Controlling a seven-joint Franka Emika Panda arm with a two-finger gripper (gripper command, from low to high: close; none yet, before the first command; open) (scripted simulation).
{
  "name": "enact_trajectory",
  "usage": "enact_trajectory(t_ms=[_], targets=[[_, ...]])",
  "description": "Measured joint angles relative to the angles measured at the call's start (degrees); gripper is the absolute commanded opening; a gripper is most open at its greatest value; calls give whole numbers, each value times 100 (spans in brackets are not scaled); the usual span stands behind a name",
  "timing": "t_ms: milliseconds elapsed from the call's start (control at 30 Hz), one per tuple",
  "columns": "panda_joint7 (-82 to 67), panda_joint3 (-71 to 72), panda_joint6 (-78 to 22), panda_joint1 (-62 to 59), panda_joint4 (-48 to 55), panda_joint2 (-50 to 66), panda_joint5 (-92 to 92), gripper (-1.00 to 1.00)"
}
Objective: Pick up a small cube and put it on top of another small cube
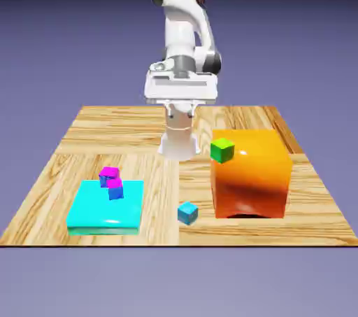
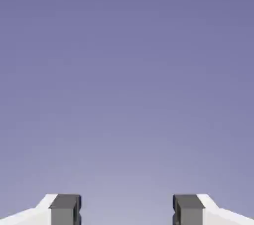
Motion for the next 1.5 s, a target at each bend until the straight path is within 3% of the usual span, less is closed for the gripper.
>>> enact_trajectory(t_ms=[1267, 1333, 1433, 1467, 1500], targets=[[3196, 2964, -7947, -3814, 5694, 7890, 717, 0], [3213, 2980, -7989, -3834, 5724, 7932, 721, 0], [3129, 2944, -7242, -3763, 5108, 8054, 719, 0], [3116, 2938, -7124, -3751, 5010, 8073, 718, -100], [3116, 2938, -7123, -3751, 5010, 8074, 718, -100]])
